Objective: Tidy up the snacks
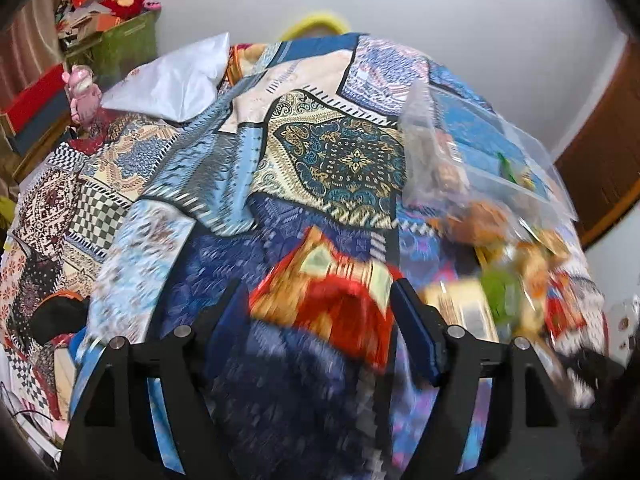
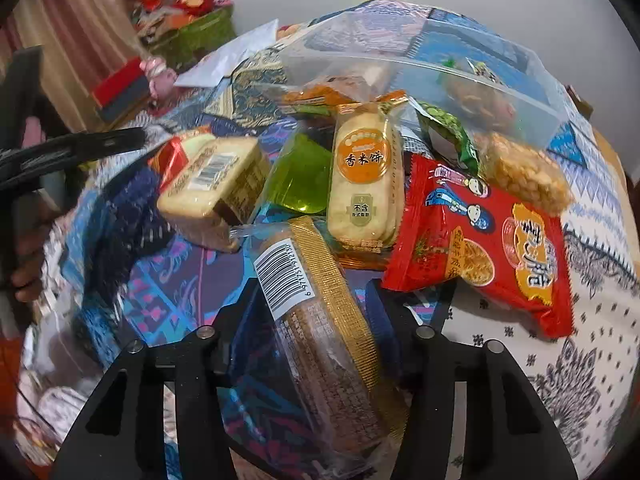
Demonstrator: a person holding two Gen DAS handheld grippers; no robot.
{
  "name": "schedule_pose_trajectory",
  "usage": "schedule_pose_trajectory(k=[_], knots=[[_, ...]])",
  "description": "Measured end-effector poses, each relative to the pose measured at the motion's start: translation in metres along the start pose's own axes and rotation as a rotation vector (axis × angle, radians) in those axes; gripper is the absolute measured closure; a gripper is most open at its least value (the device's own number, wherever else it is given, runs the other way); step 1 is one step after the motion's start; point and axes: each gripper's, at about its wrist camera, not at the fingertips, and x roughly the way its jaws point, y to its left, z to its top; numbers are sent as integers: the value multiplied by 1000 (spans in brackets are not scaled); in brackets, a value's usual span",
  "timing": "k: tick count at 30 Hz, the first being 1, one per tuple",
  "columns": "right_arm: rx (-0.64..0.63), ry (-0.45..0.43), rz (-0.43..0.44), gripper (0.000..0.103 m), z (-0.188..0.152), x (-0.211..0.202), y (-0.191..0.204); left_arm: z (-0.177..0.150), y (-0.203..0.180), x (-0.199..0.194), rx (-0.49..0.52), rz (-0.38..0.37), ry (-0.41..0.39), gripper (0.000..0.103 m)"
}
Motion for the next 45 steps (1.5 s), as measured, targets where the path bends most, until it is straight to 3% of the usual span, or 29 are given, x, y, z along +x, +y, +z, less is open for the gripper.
schedule_pose_trajectory(k=[5,12,17,23,30,36,41,45], knots=[[68,-23,28,59,-2,-3,-5,8,-13,31,40,99,26,30],[115,-31,51,62,-9,-10,-15,-24,-3,14,116,19,13,30],[145,-45,51,63,-13,-14,-18,-46,4,0,206,20,23,30],[155,-38,59,61,-13,-16,-20,-32,5,-21,138,-35,-11,29],[113,-38,53,61,-14,-24,-19,-10,5,31,-57,-131,154,25],[63,-6,60,61,-14,-23,-23,0,-1,51,-108,-173,186,25],[33,9,59,61,-15,-15,-19,11,-4,63,-129,-160,178,25],[11,-11,23,64,-14,-13,-13,10,-10,67,-72,-105,143,30]])
